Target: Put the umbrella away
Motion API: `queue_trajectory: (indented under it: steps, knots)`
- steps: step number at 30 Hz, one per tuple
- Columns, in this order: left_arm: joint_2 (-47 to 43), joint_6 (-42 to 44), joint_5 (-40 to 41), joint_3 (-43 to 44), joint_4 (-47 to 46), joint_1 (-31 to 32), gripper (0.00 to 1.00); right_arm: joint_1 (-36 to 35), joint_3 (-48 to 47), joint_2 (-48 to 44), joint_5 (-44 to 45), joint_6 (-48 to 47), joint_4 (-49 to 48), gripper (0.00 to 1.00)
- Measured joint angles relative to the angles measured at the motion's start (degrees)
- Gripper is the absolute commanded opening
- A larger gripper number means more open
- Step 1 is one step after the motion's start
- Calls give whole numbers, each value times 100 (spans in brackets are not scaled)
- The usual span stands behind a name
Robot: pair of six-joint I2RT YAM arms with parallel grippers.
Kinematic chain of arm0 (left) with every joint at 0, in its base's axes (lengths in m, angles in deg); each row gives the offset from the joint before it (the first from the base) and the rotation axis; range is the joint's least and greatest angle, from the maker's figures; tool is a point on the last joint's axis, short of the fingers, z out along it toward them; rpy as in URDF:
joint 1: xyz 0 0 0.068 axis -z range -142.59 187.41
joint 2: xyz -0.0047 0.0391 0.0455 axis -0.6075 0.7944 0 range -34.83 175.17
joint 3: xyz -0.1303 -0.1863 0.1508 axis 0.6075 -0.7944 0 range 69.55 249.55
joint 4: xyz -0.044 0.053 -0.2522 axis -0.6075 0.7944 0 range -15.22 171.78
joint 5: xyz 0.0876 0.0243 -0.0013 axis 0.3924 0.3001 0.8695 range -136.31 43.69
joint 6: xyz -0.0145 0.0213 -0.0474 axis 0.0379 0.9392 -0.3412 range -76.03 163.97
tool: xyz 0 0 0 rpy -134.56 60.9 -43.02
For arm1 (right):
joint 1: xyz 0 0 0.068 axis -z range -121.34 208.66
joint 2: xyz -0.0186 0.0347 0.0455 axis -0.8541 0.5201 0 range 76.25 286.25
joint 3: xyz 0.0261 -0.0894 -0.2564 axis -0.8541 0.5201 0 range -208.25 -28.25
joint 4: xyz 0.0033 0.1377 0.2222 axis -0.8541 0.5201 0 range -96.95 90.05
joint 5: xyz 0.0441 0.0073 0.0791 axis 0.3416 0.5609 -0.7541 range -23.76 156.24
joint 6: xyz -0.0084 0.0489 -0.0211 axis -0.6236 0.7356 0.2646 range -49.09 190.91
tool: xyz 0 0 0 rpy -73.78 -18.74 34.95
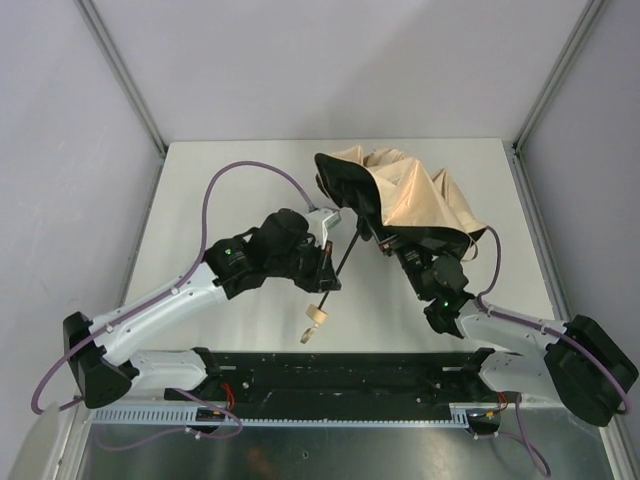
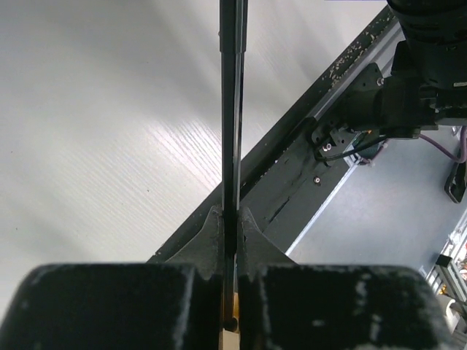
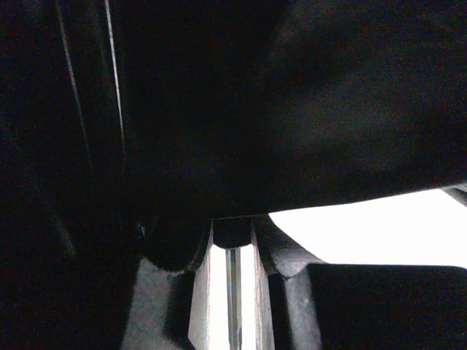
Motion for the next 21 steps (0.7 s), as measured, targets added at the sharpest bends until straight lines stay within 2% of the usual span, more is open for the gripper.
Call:
queue_trajectory:
  steps: [3, 5, 8, 9, 10, 12, 15, 18, 21]
  knots:
    - [11, 22, 0, 7, 66, 0, 2, -13, 68, 35, 55, 11, -66, 0]
    - [9, 33, -2, 4, -4, 0, 24, 162, 138, -4, -133, 61, -87, 0]
    - [-72, 83, 31, -186, -787, -48, 72, 881, 142, -59, -1176, 52, -37, 0]
    - [-146, 101, 42, -282, -1209, -116, 83, 1191, 125, -55, -1718, -50, 55, 0]
    - [-282, 129, 37, -422, -1574, -170, 89, 1534, 44, 4, -2382, -181, 184, 0]
    - [-662, 205, 28, -754, -2033, -249, 92, 1967, -146, 146, -3161, -435, 308, 0]
    - [-1556, 452, -98, -1300, -2308, -273, 90, 2546, -522, 319, -4319, -1113, 343, 0]
    - [-2435, 802, -398, -1467, -2413, -278, 91, 2728, -798, 317, -5250, -1952, 256, 0]
    - [-3080, 1073, -627, -1399, -2562, -280, 98, 2730, -907, 304, -6017, -2675, 155, 0]
